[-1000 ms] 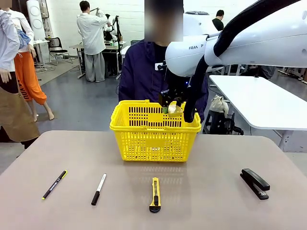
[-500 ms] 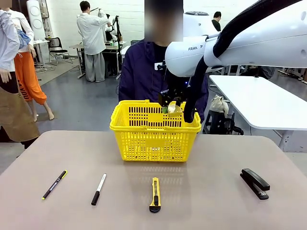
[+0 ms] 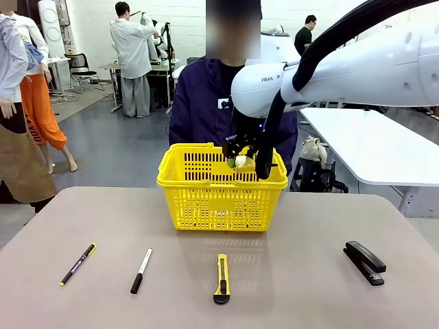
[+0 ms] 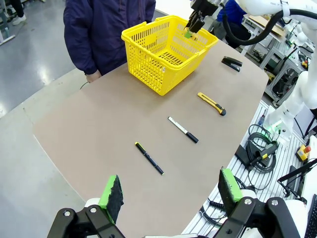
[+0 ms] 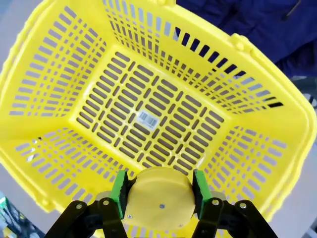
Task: Place the items the person wants into the basket.
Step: Pick up the item the person points to and place it in the Market Basket.
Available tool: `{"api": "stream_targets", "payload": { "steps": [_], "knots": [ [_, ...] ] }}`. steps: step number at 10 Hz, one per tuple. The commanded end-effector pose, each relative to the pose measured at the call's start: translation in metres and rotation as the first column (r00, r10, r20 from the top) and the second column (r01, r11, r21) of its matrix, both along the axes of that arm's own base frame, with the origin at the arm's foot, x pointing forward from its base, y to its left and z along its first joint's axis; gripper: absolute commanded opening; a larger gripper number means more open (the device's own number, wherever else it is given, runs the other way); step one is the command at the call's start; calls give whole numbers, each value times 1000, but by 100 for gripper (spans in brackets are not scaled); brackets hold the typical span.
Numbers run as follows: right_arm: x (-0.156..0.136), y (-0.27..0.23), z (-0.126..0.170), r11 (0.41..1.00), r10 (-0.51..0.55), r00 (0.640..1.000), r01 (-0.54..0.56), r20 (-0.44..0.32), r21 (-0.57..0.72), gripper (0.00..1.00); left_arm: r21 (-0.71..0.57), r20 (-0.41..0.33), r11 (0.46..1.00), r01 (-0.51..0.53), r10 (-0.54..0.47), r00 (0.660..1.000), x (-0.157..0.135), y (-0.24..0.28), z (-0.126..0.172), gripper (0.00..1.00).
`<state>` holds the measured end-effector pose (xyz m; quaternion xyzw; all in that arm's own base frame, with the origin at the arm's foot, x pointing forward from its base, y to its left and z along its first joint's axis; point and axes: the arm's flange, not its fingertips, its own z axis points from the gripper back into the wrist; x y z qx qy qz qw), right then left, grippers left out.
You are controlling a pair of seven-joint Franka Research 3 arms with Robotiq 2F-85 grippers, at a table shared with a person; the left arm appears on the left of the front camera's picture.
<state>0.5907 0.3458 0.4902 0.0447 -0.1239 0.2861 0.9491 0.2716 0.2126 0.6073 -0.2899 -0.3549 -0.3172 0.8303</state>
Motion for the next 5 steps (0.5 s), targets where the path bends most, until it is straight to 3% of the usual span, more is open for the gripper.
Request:
{"api": "stream_targets", "payload": {
  "steps": [1, 5],
  "knots": [
    [16, 10, -2, 999, 45, 998, -45, -46, -1, 64, -11, 23, 1000, 15, -14, 1000, 0, 1, 2, 100],
    [28, 17, -30, 996, 74, 992, -78, -103, -35, 64, -11, 23, 1000, 15, -14, 1000, 0, 1, 2, 100]
  ]
}}
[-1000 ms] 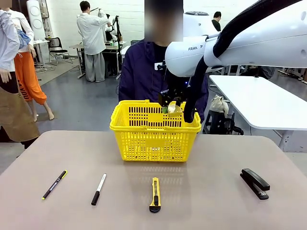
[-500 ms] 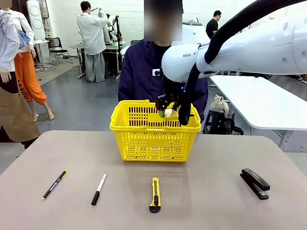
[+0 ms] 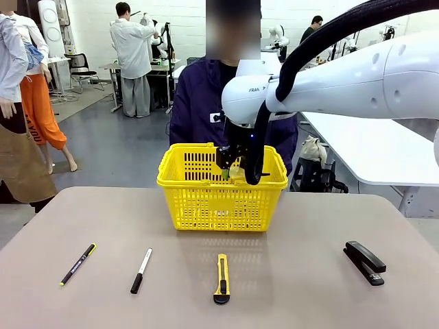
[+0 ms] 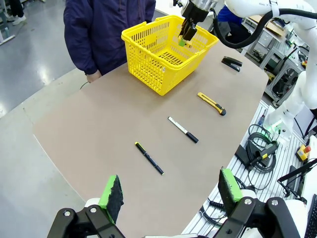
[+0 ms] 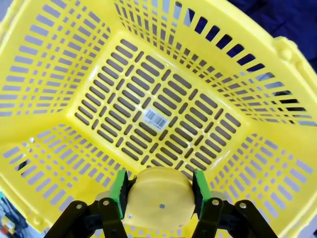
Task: Place the items the person wants into the basket.
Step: Pick up the item the person points to and place it in the Market Basket.
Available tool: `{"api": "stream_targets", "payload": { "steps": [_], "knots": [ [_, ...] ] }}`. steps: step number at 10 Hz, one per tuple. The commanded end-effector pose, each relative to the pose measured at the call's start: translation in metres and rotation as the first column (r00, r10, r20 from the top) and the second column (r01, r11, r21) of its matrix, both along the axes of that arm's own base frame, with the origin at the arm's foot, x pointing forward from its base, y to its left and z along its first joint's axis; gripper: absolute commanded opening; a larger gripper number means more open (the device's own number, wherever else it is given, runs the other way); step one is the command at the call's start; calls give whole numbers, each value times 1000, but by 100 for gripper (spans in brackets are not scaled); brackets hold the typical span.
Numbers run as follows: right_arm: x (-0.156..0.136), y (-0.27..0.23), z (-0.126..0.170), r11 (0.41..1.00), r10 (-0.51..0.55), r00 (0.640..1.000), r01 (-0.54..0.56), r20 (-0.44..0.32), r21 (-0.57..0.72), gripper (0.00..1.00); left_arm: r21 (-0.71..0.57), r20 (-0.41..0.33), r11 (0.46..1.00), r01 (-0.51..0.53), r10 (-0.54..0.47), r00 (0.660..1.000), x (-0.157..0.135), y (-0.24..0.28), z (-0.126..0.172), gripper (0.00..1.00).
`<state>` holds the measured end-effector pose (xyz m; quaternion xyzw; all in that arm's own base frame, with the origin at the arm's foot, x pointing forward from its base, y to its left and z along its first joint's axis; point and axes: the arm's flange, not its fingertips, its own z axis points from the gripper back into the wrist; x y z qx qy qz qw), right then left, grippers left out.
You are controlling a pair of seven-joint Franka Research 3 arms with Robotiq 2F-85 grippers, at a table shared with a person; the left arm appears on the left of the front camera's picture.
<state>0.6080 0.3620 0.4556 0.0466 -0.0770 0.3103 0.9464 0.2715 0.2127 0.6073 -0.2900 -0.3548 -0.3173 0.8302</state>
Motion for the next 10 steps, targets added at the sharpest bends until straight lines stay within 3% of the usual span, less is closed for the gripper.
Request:
{"api": "stream_targets", "payload": {
  "steps": [1, 6, 7, 8, 10],
  "knots": [
    [13, 1, 2, 1000, 21, 999, -21, -24, -13, 64, -11, 23, 1000, 14, -14, 1000, 0, 1, 2, 100],
    [26, -5, -18, 999, 9, 998, -11, -66, -36, 64, -11, 23, 1000, 14, -14, 1000, 0, 1, 2, 100],
    [23, -4, -15, 999, 18, 998, -20, -52, -33, 77, -11, 23, 1000, 14, -14, 1000, 0, 1, 2, 100],
    [21, -5, -12, 999, 19, 999, -20, -38, -30, 100, -11, 23, 1000, 14, -14, 1000, 0, 1, 2, 100],
    [19, -6, -11, 999, 20, 999, -21, -33, -30, 100, -11, 23, 1000, 14, -14, 1000, 0, 1, 2, 100]
  ]
}}
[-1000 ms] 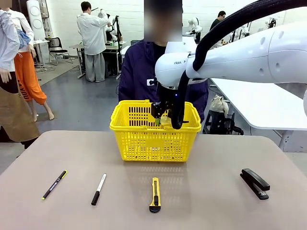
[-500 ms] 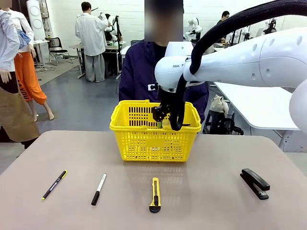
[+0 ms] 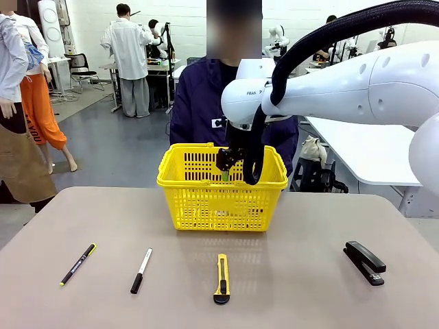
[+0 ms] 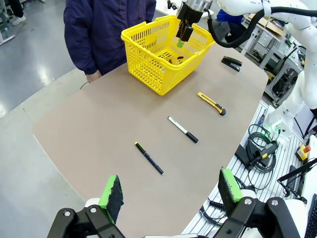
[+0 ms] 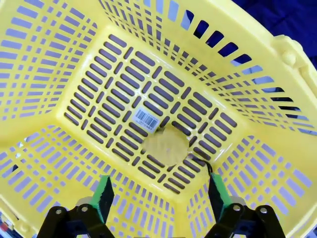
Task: Place the items the person wants into the basket.
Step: Pick up the item the person points to and place it in the Market Basket.
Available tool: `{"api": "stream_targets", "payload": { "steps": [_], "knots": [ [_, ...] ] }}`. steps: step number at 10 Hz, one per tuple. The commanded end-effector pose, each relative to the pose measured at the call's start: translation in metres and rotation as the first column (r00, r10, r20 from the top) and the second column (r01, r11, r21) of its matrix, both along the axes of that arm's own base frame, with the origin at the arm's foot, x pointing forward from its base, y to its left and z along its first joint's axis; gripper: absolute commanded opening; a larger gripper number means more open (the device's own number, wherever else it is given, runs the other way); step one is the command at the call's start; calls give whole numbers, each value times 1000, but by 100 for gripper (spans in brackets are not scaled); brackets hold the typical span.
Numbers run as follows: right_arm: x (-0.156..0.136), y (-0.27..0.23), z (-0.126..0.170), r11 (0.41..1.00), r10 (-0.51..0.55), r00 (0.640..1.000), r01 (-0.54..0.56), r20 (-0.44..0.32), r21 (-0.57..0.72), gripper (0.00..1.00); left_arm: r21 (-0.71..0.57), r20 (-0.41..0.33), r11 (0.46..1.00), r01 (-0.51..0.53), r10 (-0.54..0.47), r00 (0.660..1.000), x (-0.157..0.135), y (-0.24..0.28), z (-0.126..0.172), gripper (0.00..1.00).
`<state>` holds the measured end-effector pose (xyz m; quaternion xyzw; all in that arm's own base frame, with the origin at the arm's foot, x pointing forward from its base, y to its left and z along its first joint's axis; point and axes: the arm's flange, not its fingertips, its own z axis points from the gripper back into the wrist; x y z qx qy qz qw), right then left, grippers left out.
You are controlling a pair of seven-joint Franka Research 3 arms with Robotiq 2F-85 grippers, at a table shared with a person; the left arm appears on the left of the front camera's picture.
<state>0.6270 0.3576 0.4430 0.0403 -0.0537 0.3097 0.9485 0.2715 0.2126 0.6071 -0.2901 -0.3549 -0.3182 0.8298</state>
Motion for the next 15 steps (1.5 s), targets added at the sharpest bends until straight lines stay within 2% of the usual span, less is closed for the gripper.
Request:
{"api": "stream_targets", "payload": {
  "steps": [1, 5, 6, 7, 8, 10, 11, 12, 14, 15],
  "knots": [
    [0, -2, 2, 1000, 22, 1000, -22, 10, -3, 100, -12, 22, 1000, 12, -12, 1000, 0, 1, 2, 100],
    [-7, -5, 8, 1000, 29, 1000, -29, 0, 2, 100, -12, 22, 1000, 12, -12, 1000, 0, 1, 2, 100],
    [-29, -10, 27, 1000, 24, 999, -24, 29, 10, 100, -12, 22, 1000, 12, -12, 1000, 0, 1, 2, 100],
    [-67, -21, 54, 1000, 7, 995, -7, 103, 0, 100, -12, 22, 1000, 12, -12, 1000, 0, 1, 2, 100],
    [-120, -38, 81, 1000, -14, 983, 16, 184, -13, 100, -12, 22, 1000, 12, -12, 1000, 0, 1, 2, 100],
    [-205, -86, 106, 997, -70, 960, 74, 271, -4, 100, -12, 22, 1000, 12, -12, 1000, 0, 1, 2, 100],
    [-235, -115, 106, 993, -113, 949, 115, 293, 9, 100, -12, 22, 1000, 12, -12, 1000, 0, 1, 2, 100],
    [-253, -140, 100, 987, -156, 939, 156, 307, 23, 100, -12, 22, 1000, 12, -12, 1000, 0, 1, 2, 100],
    [-281, -192, 82, 978, -208, 929, 187, 306, 96, 100, -12, 22, 1000, 12, -12, 1000, 0, 1, 2, 100],
    [-286, -203, 78, 975, -218, 926, 190, 309, 117, 100, -12, 22, 1000, 12, -12, 1000, 0, 1, 2, 100]
  ]
}}
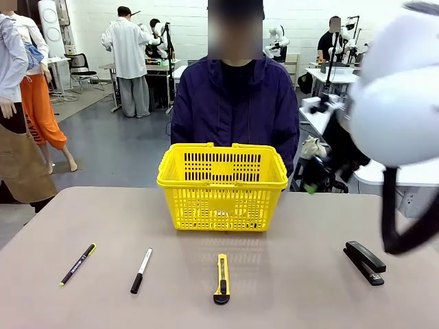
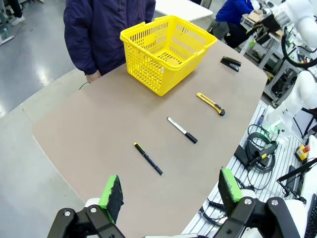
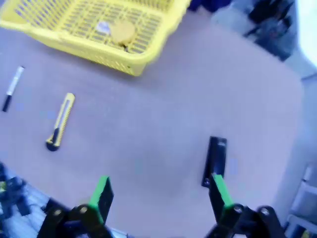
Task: Place the items the person wants into the basket.
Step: Pick up the item the person points to and place it in the Market Basket.
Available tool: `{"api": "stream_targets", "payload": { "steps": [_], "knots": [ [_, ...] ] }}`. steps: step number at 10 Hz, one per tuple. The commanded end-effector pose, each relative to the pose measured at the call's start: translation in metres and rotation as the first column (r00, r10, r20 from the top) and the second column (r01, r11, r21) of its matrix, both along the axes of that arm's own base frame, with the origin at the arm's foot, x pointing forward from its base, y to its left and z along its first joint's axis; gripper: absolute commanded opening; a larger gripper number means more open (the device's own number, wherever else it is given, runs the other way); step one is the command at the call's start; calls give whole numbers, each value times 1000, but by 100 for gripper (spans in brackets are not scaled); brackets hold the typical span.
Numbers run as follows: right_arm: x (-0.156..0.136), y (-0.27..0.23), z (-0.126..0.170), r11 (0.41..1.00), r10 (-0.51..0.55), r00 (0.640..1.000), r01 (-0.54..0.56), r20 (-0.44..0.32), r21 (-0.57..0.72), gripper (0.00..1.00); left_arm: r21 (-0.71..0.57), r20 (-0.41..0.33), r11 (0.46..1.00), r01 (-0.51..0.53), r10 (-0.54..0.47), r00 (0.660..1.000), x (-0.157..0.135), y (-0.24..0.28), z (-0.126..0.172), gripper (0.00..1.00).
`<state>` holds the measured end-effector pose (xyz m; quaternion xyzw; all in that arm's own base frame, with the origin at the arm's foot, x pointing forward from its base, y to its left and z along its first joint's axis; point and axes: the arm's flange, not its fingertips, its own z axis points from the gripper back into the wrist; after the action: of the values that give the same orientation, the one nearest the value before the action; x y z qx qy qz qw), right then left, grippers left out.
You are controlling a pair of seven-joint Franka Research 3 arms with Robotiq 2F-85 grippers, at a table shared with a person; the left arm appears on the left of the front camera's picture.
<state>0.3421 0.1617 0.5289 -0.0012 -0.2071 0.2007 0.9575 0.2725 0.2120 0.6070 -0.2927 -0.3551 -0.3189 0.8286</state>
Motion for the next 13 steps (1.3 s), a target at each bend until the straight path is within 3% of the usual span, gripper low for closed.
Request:
{"api": "stream_targets", "payload": {
  "steps": [1, 3, 4, 13],
  "knots": [
    [-4, -15, -13, 998, 26, 999, -28, 28, 65, 100, -7, 22, 1000, 9, -9, 1000, -1, 2, 2, 100],
    [4, -25, -19, 996, -16, 1000, 15, 8, 90, 100, -7, 22, 1000, 9, -9, 1000, -1, 2, 2, 100],
    [-8, -23, -14, 999, -15, 1000, 15, 17, 32, 100, -7, 22, 1000, 9, -9, 1000, -1, 2, 2, 100],
    [-8, -23, -14, 999, -15, 1000, 15, 17, 32, 100, -7, 22, 1000, 9, -9, 1000, -1, 2, 2, 100]
  ]
}}
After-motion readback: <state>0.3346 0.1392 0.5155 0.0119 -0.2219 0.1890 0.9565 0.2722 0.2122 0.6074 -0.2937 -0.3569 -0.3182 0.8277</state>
